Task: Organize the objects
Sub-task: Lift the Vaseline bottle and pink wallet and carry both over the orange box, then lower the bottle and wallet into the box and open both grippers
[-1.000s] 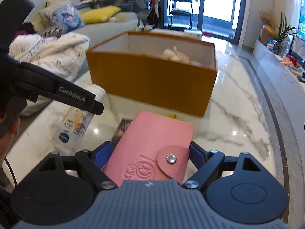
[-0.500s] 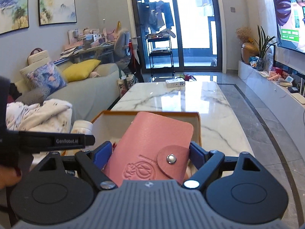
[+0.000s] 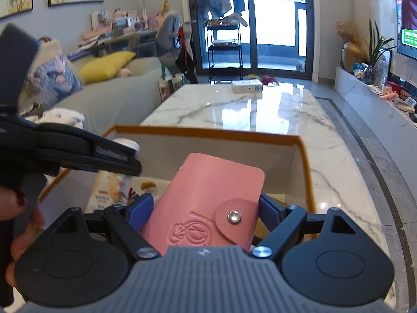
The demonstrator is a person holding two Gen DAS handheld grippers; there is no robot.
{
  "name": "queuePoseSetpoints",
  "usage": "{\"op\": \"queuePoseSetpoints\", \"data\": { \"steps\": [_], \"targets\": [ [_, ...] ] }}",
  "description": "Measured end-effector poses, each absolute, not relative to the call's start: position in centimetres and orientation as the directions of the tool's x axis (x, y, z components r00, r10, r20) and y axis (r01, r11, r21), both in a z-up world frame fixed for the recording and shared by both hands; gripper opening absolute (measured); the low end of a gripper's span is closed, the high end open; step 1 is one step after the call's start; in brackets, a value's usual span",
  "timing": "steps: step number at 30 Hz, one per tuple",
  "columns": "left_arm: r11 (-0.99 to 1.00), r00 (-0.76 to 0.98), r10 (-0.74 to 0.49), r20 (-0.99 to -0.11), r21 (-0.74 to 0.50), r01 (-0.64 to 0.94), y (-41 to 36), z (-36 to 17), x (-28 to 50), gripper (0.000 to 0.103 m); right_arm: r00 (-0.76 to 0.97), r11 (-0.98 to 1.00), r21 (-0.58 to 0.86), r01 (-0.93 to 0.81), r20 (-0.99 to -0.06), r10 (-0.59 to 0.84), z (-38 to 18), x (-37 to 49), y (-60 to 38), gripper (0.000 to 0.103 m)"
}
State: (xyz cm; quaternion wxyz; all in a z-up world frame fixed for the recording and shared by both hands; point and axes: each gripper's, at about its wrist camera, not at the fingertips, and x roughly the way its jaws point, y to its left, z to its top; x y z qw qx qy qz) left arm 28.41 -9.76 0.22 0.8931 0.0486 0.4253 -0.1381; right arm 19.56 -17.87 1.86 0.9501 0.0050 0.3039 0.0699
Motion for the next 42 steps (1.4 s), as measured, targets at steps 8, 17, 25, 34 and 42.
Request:
{"op": "queuePoseSetpoints", "data": {
  "steps": [8,17,25,34,42],
  "targets": [
    [0.957,0.573,-0.189,-0.797,-0.018,0.291,-9.9,-0.3,28.6,0.051,0.751,0.99,0.025,-0.139,-0.649,0.121,-0.6,20.1,-17.0,0.08],
    [0.955,0.548,-0.221,-0.807,-0.064,0.29,-9.5,-0.4,29.1,0.052,0.755,0.991,0.029,-0.132,-0.645,0.119,-0.7,19.7,-16.9,0.081],
    [0.96,0.573,-0.218,-0.79,-0.069,0.271,-9.4,0.3,28.7,0.064,0.795,0.991,-0.01,-0.134,-0.598,0.101,0.6,19.0,-16.5,0.089],
    [0.956,0.601,-0.221,-0.768,-0.05,0.288,-8.4,3.9,26.7,0.067,0.817,0.989,-0.029,-0.142,-0.568,0.101,3.0,16.6,-16.8,0.09],
    [0.95,0.633,-0.254,-0.732,-0.066,0.305,-5.8,7.4,19.9,0.072,0.848,0.987,-0.08,-0.142,-0.523,0.08,5.4,9.7,-17.6,0.095]
  ]
}}
